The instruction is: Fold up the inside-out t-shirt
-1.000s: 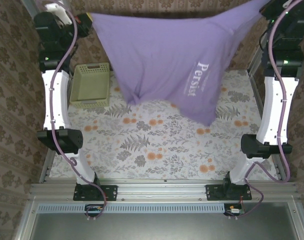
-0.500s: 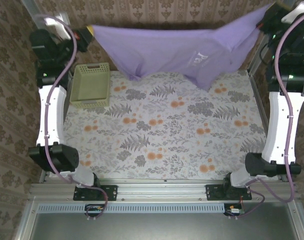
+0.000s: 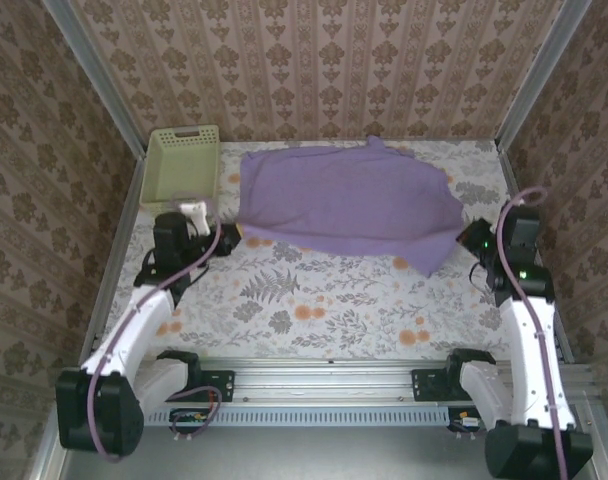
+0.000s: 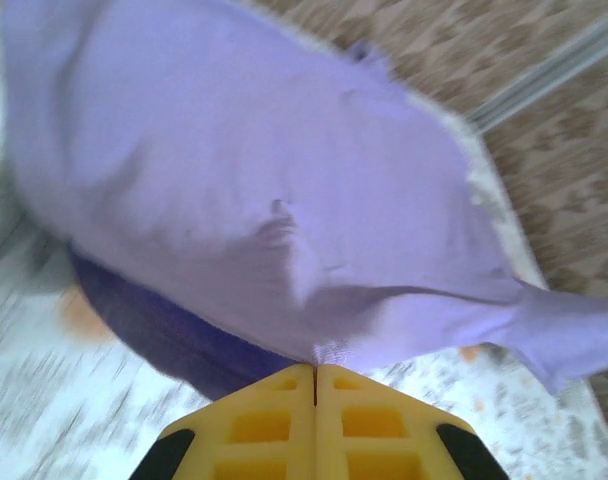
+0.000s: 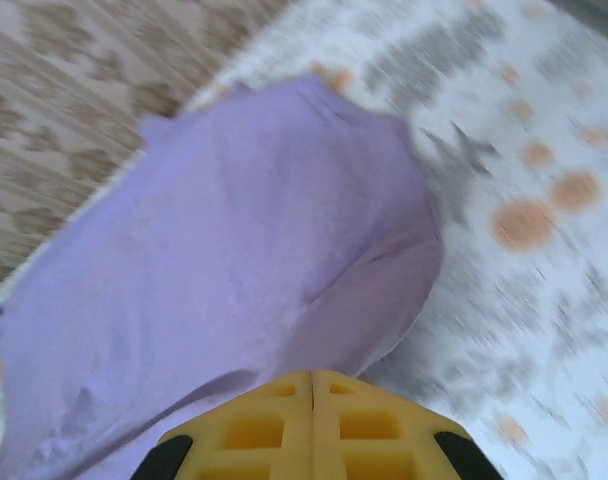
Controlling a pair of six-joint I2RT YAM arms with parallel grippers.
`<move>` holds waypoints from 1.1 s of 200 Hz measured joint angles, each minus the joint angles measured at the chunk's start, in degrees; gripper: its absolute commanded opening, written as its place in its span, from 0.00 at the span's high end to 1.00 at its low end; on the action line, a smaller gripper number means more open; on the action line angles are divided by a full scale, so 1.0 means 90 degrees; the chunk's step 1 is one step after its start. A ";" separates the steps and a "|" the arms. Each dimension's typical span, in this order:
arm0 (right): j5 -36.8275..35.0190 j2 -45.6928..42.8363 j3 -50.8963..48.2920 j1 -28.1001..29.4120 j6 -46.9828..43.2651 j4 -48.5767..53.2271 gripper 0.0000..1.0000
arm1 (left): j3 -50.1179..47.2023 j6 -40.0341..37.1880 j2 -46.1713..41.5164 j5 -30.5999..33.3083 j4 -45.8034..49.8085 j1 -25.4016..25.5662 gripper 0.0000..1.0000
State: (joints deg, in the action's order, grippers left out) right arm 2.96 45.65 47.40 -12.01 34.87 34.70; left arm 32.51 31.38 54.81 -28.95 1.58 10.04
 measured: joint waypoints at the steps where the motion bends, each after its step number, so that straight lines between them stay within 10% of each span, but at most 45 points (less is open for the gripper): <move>1: 0.0000 -0.0053 -0.0056 -0.0024 0.0007 0.0029 1.00 | -0.0032 0.0000 -0.0024 0.0017 0.0019 0.0000 1.00; 138: -0.1273 -0.3004 -0.0899 -0.0697 0.1608 0.2980 1.00 | -0.1761 0.1423 -0.3645 0.1207 0.3109 0.0136 1.00; 183: -0.1700 -0.3322 -0.0471 -0.0697 0.1792 0.3366 0.26 | -0.1778 0.1724 -0.4163 0.1209 0.3509 0.0175 0.53; 220: -0.1933 -0.3067 0.0185 -0.0709 0.1632 0.3218 0.17 | -0.0731 0.1671 -0.4065 0.1477 0.3813 0.0182 0.39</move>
State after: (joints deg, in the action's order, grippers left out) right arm -14.44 18.04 49.06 -18.39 49.56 63.66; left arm 25.93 46.41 18.22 -15.66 35.90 11.68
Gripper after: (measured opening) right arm 0.815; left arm 0.603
